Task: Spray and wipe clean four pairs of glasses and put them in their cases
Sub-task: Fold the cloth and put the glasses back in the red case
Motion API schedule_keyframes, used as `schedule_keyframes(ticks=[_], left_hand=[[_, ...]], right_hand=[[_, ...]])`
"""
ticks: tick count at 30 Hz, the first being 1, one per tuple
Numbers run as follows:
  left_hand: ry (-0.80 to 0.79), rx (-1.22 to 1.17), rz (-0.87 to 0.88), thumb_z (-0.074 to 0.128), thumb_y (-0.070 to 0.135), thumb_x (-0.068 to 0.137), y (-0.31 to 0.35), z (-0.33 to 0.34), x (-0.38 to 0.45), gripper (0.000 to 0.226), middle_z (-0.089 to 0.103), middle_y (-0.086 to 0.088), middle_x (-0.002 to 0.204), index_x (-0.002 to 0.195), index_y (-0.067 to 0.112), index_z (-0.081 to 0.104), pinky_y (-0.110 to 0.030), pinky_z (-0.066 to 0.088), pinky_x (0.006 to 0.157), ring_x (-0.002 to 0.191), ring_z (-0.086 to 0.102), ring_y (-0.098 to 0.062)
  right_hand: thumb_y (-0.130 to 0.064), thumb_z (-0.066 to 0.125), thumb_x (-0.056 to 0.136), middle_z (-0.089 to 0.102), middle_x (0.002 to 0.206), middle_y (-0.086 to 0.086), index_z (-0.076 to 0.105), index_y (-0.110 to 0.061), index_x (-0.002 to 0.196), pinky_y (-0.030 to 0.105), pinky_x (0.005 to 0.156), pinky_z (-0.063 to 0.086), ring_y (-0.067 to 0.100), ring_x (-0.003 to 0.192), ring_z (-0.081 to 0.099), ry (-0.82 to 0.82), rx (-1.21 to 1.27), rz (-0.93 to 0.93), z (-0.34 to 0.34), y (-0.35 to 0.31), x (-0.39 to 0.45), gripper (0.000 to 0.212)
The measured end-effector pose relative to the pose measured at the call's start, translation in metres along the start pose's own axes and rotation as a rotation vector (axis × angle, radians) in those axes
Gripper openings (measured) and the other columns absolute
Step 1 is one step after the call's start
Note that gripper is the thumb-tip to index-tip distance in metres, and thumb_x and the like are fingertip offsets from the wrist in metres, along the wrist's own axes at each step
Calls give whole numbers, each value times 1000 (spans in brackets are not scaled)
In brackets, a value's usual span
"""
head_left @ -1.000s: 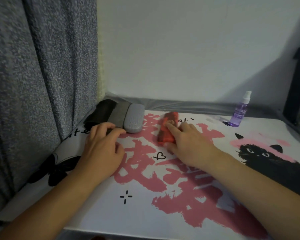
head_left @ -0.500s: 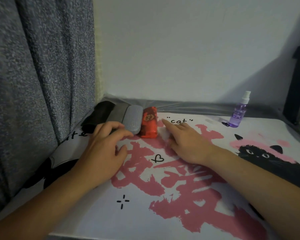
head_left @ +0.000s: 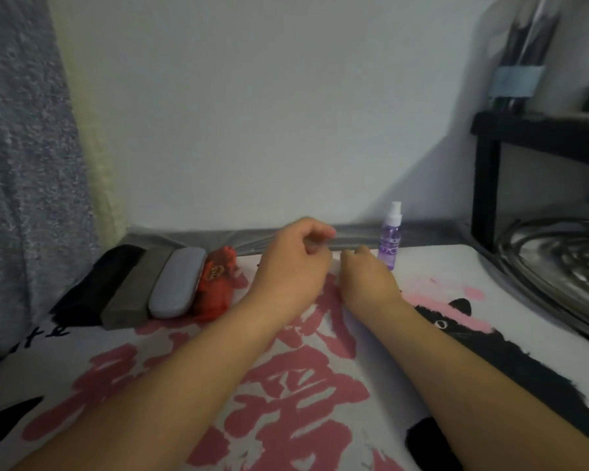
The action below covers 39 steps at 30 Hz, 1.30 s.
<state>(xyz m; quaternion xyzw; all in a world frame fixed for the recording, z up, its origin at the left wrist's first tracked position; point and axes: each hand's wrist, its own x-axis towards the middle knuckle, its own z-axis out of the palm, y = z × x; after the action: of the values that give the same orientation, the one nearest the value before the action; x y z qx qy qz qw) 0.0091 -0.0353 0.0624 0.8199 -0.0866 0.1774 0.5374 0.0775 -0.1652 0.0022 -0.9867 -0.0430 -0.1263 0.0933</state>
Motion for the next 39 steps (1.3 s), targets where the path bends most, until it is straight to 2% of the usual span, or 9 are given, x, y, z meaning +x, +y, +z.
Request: schedule_keyframes(ticks=[3, 6, 10, 13, 16, 25, 32, 35, 39], left_hand=[[144, -51, -8, 51, -3, 90, 5, 15, 29, 34, 66, 12, 97, 107, 22, 69, -16, 50, 73, 78, 60, 2], [269, -203, -143, 50, -2, 91, -8, 28, 52, 35, 66, 4, 108, 108, 24, 66, -27, 55, 76, 93, 66, -14], [-122, -167, -165, 67, 5, 89, -25, 66, 55, 59, 54, 7, 139, 141, 28, 51, -16, 48, 82, 115, 56, -7], [-338, -152, -187, 80, 20, 84, -30, 103, 55, 83, 46, 12, 145, 153, 34, 34, -24, 43, 93, 129, 46, -8], [-305, -223, -225, 77, 21, 87, -34, 130, 63, 67, 61, 6, 131, 145, 25, 44, -37, 51, 103, 115, 61, -11], [-155, -58, -48, 61, 28, 99, -15, 66, 16, 13, 68, 4, 92, 112, 28, 60, -32, 60, 74, 81, 69, -16], [-62, 194, 169, 57, 34, 99, -45, -52, -70, 11, 61, 11, 81, 109, 33, 57, -33, 46, 57, 66, 59, -15], [-27, 218, 125, 51, 50, 96, -59, -63, -71, 21, 60, 15, 78, 110, 35, 56, -25, 44, 54, 62, 57, -9], [-59, 254, 99, 51, 51, 97, -68, -66, -71, 20, 63, 14, 84, 114, 39, 54, -37, 52, 58, 66, 61, -6]], right_hand=[[-15, 61, 96, 67, 106, 9, 65, -10, 115, 32, 77, 47, 27, 100, 64, 148, 322, -73, -21, 14, -8, 20], [-24, 65, 97, 65, 89, -13, 60, -23, 116, 13, 72, 47, 1, 80, 61, 635, 803, -10, -61, 25, -22, 20], [-22, 66, 96, 57, 90, -16, 54, -21, 107, 6, 71, 44, -12, 76, 56, 941, 1142, 347, -69, 57, -8, 16], [-26, 68, 95, 57, 90, -12, 53, -19, 102, 4, 66, 43, -2, 77, 57, 875, 1240, 552, -49, 78, 3, 18], [-28, 69, 94, 59, 87, -9, 56, -17, 97, 13, 71, 46, 5, 77, 58, 861, 1211, 583, -38, 89, 8, 18], [-21, 64, 97, 69, 96, 5, 59, -17, 97, 29, 77, 59, 10, 78, 71, 635, 1292, 382, -43, 54, -4, 7], [-13, 66, 96, 75, 85, 5, 63, -8, 94, 32, 73, 60, 22, 81, 74, 112, 1525, -45, -47, -33, -52, 5], [-11, 68, 94, 74, 88, 9, 64, -8, 92, 46, 78, 61, 29, 85, 74, 48, 1645, -57, -42, -51, -64, 6], [-15, 67, 94, 72, 90, 10, 62, -6, 96, 39, 76, 60, 30, 89, 74, 54, 1801, 52, -42, -55, -67, 10]])
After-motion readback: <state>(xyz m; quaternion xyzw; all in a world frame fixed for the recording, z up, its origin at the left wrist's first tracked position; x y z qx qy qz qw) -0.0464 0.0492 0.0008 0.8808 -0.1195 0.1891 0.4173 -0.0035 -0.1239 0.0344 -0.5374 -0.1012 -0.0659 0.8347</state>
